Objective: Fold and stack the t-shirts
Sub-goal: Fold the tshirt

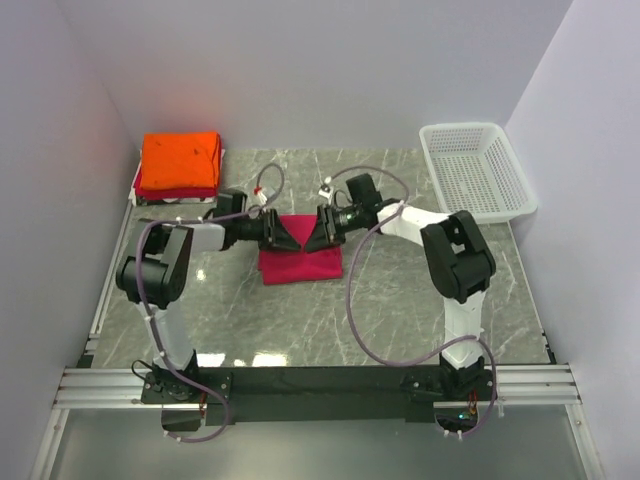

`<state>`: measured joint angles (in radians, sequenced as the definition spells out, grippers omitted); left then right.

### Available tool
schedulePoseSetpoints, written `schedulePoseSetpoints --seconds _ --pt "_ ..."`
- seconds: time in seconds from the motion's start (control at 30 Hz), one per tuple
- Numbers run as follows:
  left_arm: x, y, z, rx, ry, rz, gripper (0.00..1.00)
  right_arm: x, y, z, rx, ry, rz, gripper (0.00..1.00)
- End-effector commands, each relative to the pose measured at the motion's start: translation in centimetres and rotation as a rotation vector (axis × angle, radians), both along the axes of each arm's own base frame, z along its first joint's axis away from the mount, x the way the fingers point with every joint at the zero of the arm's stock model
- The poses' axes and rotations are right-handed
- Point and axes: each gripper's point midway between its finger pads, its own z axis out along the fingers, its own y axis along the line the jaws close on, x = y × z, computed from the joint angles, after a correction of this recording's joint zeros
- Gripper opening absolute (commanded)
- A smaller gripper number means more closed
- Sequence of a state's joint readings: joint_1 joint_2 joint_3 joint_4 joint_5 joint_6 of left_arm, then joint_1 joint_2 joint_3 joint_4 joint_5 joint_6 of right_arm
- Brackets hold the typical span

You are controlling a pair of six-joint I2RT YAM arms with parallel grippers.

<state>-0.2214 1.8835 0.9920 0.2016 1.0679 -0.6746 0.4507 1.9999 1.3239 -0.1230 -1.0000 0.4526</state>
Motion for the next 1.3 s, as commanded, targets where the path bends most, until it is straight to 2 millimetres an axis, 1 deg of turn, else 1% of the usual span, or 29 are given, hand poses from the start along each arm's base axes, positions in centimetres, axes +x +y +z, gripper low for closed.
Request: schedulePoseSetpoints --seconds 0.0,0.07,0.1,0.17,0.2,0.23,0.3,0.33,0.37,0.4,0.43,0.47,0.5,0.57,0.63,0.7,0.8,0.83,0.87,0.93,1.0,1.03,1.07,1.1,1.13,1.17,1.2,1.23,1.27 --pt "-1.6 0.7 -4.9 0.046 0.156 0.028 0.25 -1.2 -0.8 -4.7 -0.028 0.133 -0.002 0.31" --pt "-1.9 1.4 -7.2 0.095 0.2 0.044 0.23 -1.7 -1.5 -7.3 -0.073 0.183 -0.006 0.3" --pt "-2.1 1.8 -8.7 0.113 0.233 0.053 0.23 -1.6 -2.0 -8.2 -0.091 0.196 -0.015 0.3" --pt "-2.2 2.6 -10.1 0.13 0.259 0.063 0.23 -1.7 -2.9 -9.8 -0.129 0.224 -0.03 0.3" --pt "-2.0 3.0 -10.3 0.14 0.259 0.065 0.23 -1.5 -3.2 -9.9 -0.128 0.223 -0.037 0.29" --pt "-1.6 3.1 -10.0 0.144 0.233 0.057 0.24 -1.3 -3.7 -9.9 -0.136 0.218 -0.037 0.29" --pt "-1.8 3.0 -8.0 0.118 0.148 -0.002 0.24 -1.0 -3.7 -8.3 -0.134 0.166 -0.023 0.29" --pt "-1.9 2.8 -6.9 0.101 0.111 -0.026 0.25 -1.3 -3.6 -7.6 -0.128 0.145 -0.008 0.29" --pt "-2.2 2.6 -5.9 0.087 0.055 -0.056 0.25 -1.5 -3.2 -5.2 -0.094 0.095 0.007 0.29" --pt "-3.0 2.1 -3.6 0.05 0.015 -0.098 0.25 -2.3 -3.2 -4.6 -0.083 0.086 0.021 0.29" --pt "-3.7 2.0 -2.9 0.047 -0.032 -0.13 0.25 -3.1 -2.6 -3.7 -0.066 0.058 0.046 0.29" --pt "-4.3 1.7 -1.5 0.044 -0.077 -0.154 0.26 -3.5 -2.3 -1.9 -0.041 0.019 0.058 0.29" --pt "-5.7 1.2 -1.3 0.041 -0.064 -0.19 0.26 -4.3 -2.1 -1.7 -0.037 0.019 0.07 0.29" --pt "-6.8 0.8 -1.2 0.049 -0.079 -0.213 0.26 -5.3 -1.4 -1.4 -0.028 0.01 0.097 0.29" --pt "-7.6 0.9 -2.5 0.055 -0.033 -0.206 0.25 -5.9 -1.2 -2.4 -0.046 0.029 0.106 0.29" --pt "-7.9 1.3 -4.6 0.076 0.059 -0.181 0.25 -6.1 -1.4 -4.6 -0.072 0.076 0.105 0.28" --pt "-8.0 2.1 -7.3 0.106 0.157 -0.132 0.24 -5.8 -2.5 -7.8 -0.133 0.128 0.081 0.28" --pt "-7.8 2.7 -8.0 0.117 0.18 -0.106 0.24 -5.6 -2.9 -8.6 -0.149 0.134 0.07 0.28" --pt "-7.8 3.2 -9.2 0.13 0.211 -0.09 0.24 -5.6 -3.4 -9.9 -0.17 0.163 0.06 0.27" --pt "-6.9 4.7 -10.3 0.15 0.241 -0.032 0.25 -4.7 -4.8 -11.0 -0.194 0.191 0.015 0.27" --pt "-6.6 5.5 -10.4 0.133 0.274 -0.009 0.25 -4.1 -5.9 -11.8 -0.214 0.212 -0.022 0.27" --pt "-6.4 5.6 -10.1 0.131 0.236 -0.029 0.25 -3.6 -6.8 -11.9 -0.222 0.223 -0.043 0.27" --pt "-6.4 5.5 -9.0 0.115 0.204 -0.048 0.25 -3.3 -7.0 -11.7 -0.225 0.214 -0.046 0.26" --pt "-7.1 5.2 -7.6 0.073 0.199 -0.083 0.27 -2.8 -7.0 -11.2 -0.226 0.196 -0.046 0.25" --pt "-7.4 5.2 -6.6 0.06 0.127 -0.12 0.28 -2.9 -7.3 -10.7 -0.232 0.184 -0.031 0.25" --pt "-7.4 5.2 -4.6 0.045 0.047 -0.146 0.29 -2.4 -7.4 -9.7 -0.232 0.148 -0.029 0.24" --pt "-8.2 5.4 -3.0 0.03 0.053 -0.168 0.31 -2.1 -7.2 -8.7 -0.227 0.119 -0.021 0.24" --pt "-8.1 5.7 -2.3 0.041 -0.057 -0.202 0.32 -2.0 -7.2 -7.9 -0.223 0.098 -0.017 0.24" --pt "-7.8 6.1 -0.3 0.051 -0.136 -0.198 0.32 -1.6 -7.0 -5.8 -0.202 0.043 -0.017 0.24"
